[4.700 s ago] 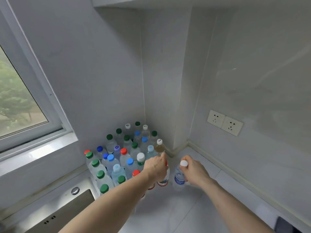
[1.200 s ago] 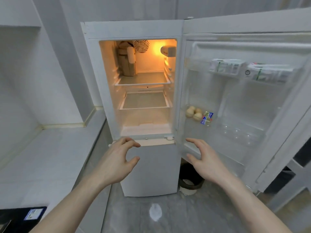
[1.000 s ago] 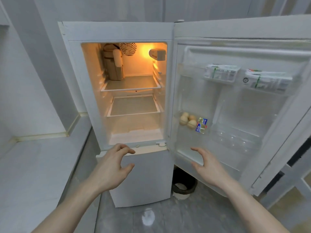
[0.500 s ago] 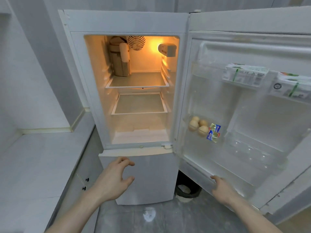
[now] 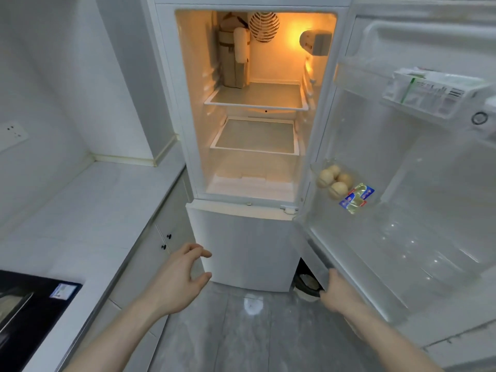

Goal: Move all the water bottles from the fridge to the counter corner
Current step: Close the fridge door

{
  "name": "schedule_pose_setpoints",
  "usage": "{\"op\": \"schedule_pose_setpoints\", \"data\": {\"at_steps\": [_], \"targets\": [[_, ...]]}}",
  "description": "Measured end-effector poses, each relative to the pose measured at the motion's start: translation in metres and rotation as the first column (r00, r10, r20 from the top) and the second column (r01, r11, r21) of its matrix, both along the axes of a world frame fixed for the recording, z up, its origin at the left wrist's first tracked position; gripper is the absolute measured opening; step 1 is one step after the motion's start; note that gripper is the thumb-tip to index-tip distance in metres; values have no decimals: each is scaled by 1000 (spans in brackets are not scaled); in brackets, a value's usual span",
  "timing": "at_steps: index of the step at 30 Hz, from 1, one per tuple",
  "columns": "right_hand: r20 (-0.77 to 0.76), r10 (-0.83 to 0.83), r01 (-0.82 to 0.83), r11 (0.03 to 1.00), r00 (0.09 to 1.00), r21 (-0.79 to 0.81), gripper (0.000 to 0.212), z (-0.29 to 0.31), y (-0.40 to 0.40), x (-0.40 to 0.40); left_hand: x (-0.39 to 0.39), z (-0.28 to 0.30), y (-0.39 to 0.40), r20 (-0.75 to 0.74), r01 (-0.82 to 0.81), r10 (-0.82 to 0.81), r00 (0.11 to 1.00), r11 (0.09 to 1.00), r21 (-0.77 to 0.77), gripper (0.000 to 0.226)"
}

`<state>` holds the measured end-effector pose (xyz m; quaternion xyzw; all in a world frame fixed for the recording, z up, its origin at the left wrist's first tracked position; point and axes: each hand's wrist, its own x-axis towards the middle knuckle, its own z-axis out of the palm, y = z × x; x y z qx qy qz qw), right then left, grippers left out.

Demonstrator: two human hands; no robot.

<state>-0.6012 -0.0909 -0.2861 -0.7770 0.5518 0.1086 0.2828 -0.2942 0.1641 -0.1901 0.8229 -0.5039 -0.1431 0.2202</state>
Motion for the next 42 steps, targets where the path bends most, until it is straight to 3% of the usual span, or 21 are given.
{"op": "schedule_pose_setpoints", "data": {"at_steps": [6,16,20,25,30,35,37,42], "targets": [[78,72,-67,996,994,-63,83,3,38,27,-10,6,27,0,-12,12,1000,1000,-3,37],[246,226,-163,954,943,-251,76,45,131,70,-9,29,103,16,-12,12,1000,1000,-4,40],[479,345,-124,893,807,-433,64,80,177,70,-5,35,135,33,-10,11,999,1000,-24,37],[658,500,41,778,563,-626,48,139,231,64,-6,46,159,30,7,-5,1000,998,-66,32],[660,657,345,563,366,-751,28,188,259,51,-6,60,172,38,19,-14,999,991,-132,31],[634,708,597,374,311,-710,21,210,256,41,-9,69,171,52,39,-29,998,977,-210,32],[674,656,606,396,339,-690,31,210,245,45,-11,74,167,46,50,-40,998,971,-233,32],[764,582,387,660,279,-644,54,202,222,79,-15,86,148,22,61,-57,998,949,-308,39]]}}
